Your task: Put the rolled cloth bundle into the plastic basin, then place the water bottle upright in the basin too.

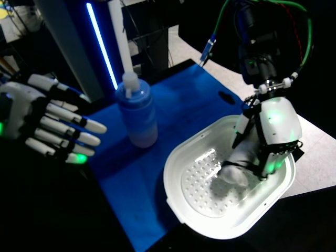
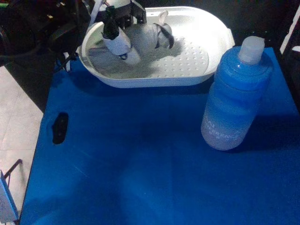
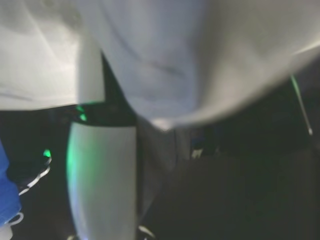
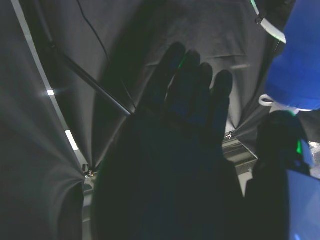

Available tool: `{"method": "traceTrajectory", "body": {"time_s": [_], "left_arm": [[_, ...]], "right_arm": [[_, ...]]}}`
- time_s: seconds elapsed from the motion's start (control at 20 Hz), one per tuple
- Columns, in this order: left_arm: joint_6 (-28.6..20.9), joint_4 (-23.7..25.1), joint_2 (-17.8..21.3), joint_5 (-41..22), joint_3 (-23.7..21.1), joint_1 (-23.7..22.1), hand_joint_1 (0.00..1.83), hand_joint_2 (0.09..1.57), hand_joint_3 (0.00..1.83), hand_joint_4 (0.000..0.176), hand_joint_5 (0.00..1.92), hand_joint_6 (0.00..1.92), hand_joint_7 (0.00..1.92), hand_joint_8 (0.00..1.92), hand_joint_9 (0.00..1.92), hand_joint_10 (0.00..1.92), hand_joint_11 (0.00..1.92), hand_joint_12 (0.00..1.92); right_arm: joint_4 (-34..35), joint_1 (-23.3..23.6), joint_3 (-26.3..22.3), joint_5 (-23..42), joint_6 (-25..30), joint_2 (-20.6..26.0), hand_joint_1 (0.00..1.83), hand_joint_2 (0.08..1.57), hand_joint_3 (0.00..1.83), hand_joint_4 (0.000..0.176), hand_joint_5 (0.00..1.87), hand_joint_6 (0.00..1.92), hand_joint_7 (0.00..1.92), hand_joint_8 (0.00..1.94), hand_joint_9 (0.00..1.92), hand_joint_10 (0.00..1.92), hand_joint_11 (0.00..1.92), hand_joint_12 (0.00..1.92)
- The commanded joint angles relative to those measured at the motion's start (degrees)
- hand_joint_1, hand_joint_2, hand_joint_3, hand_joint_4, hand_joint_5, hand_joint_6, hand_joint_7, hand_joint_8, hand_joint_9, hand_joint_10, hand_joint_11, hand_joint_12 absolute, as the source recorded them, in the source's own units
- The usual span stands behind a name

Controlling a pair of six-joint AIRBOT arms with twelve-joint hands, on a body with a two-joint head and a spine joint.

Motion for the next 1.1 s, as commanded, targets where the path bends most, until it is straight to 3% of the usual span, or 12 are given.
{"method": "traceTrajectory", "body": {"time_s": [0.0, 0.1, 0.2, 0.25, 0.3, 0.45, 0.6, 0.65, 0.75, 0.85, 0.9, 1.05], "left_arm": [[-0.6, -0.6, 0.3, -7.0, 0.2, -0.5, 0.68, 1.07, 0.0, 0.132, 0.55, 0.01, 0.32, 0.72, 0.25, 1.02, 0.0, 1.4], [-0.7, -0.6, 0.7, -7.8, -0.4, -0.4, 0.68, 1.07, 0.0, 0.153, 0.5, 0.0, 0.42, 0.41, 0.29, 0.8, 0.0, 1.3], [-0.8, -0.6, 2.0, -9.5, -2.2, -0.5, 0.7, 1.06, 0.0, 0.137, 0.44, 0.0, 0.53, 0.03, 0.42, 0.22, 0.0, 1.08], [-0.8, -0.6, 3.3, -10.9, -3.8, -0.5, 0.7, 1.06, 0.0, 0.137, 0.42, 0.0, 0.53, 0.01, 0.45, 0.14, 0.0, 1.07], [-0.8, -0.5, 5.4, -12.9, -6.3, -0.5, 0.7, 1.04, 0.0, 0.161, 0.38, 0.0, 0.49, 0.0, 0.43, 0.05, 0.0, 0.96], [-0.8, -1.3, 12.9, -19.5, -14.6, 1.2, 0.58, 0.98, 0.0, 0.176, 0.23, 0.0, 0.33, 0.0, 0.33, 0.0, 0.0, 0.89], [-1.0, -2.9, 18.6, -25.5, -20.5, 4.2, 0.43, 0.95, 0.0, 0.176, 0.0, 0.0, 0.08, 0.0, 0.14, 0.0, 0.0, 0.71], [-1.0, -3.5, 20.6, -27.6, -22.5, 5.5, 0.43, 0.94, 0.0, 0.176, 0.0, 0.0, 0.01, 0.0, 0.05, 0.0, 0.0, 0.39], [-1.1, -6.4, 26.0, -33.4, -27.9, 9.7, 0.45, 0.91, 0.0, 0.176, 0.0, 0.0, 0.05, 0.01, 0.04, 0.0, 0.0, 0.2], [-1.1, -9.2, 30.0, -39.0, -32.2, 14.4, 0.51, 0.87, 0.0, 0.176, 0.01, 0.0, 0.06, 0.0, 0.03, 0.0, 0.0, 0.25], [-1.1, -12.0, 32.6, -43.1, -35.1, 18.2, 0.54, 0.84, 0.0, 0.176, 0.03, 0.0, 0.01, 0.0, 0.0, 0.0, 0.0, 0.14], [-1.1, -18.4, 38.3, -53.8, -42.0, 28.6, 0.57, 0.86, 0.01, 0.176, 0.02, 0.0, 0.0, 0.0, 0.0, 0.0, 0.0, 0.0]], "right_arm": [[0.1, 0.7, 0.4, 7.4, 0.6, 0.2, 0.29, 1.48, 0.0, 0.0, 0.38, 0.0, 0.32, 0.0, 0.29, 0.0, 0.0, 0.88], [0.1, 0.7, 0.4, 7.4, 0.6, 0.2, 0.31, 1.48, 0.0, 0.0, 0.38, 0.0, 0.32, 0.0, 0.29, 0.0, 0.0, 0.82], [0.1, 0.7, 0.3, 7.4, 0.8, 0.2, 0.33, 1.47, 0.0, 0.0, 0.38, 0.0, 0.32, 0.0, 0.31, 0.01, 0.0, 0.87], [0.1, 0.7, 0.3, 7.4, 1.0, 0.1, 0.33, 1.47, 0.0, 0.0, 0.38, 0.0, 0.32, 0.0, 0.3, 0.0, 0.0, 0.84], [0.1, 0.9, 0.3, 7.4, 1.4, 0.1, 0.34, 1.47, 0.0, 0.0, 0.38, 0.0, 0.32, 0.0, 0.32, 0.01, 0.0, 0.9], [0.1, 2.0, 0.3, 7.4, 2.0, -0.5, 0.4, 1.44, 0.0, 0.044, 0.33, 0.0, 0.29, 0.0, 0.28, 0.0, 0.0, 0.85], [0.2, 2.1, 0.1, 7.4, 2.6, -0.6, 0.51, 1.34, 0.0, 0.067, 0.22, 0.0, 0.22, 0.0, 0.21, 0.0, 0.0, 0.75], [0.2, 2.1, 0.0, 7.5, 2.7, -0.6, 0.64, 1.24, 0.0, 0.096, 0.1, 0.0, 0.11, 0.0, 0.1, 0.0, 0.0, 0.45], [0.2, 2.3, 0.0, 8.1, 4.3, -1.0, 0.63, 1.11, 0.0, 0.167, 0.03, 0.0, 0.09, 0.0, 0.11, 0.0, 0.0, 0.47], [0.4, 2.3, 0.0, 9.9, 5.0, -2.1, 0.69, 1.0, 0.0, 0.176, 0.0, 0.0, 0.08, 0.0, 0.13, 0.0, 0.0, 0.74], [0.7, 2.4, 0.0, 11.2, 5.5, -3.0, 0.72, 0.94, 0.0, 0.176, 0.0, 0.0, 0.06, 0.0, 0.14, 0.0, 0.0, 0.82], [0.6, 4.0, 0.1, 12.0, 5.9, -5.0, 0.76, 0.89, 0.0, 0.176, 0.0, 0.0, 0.06, 0.0, 0.16, 0.0, 0.0, 0.69]]}}
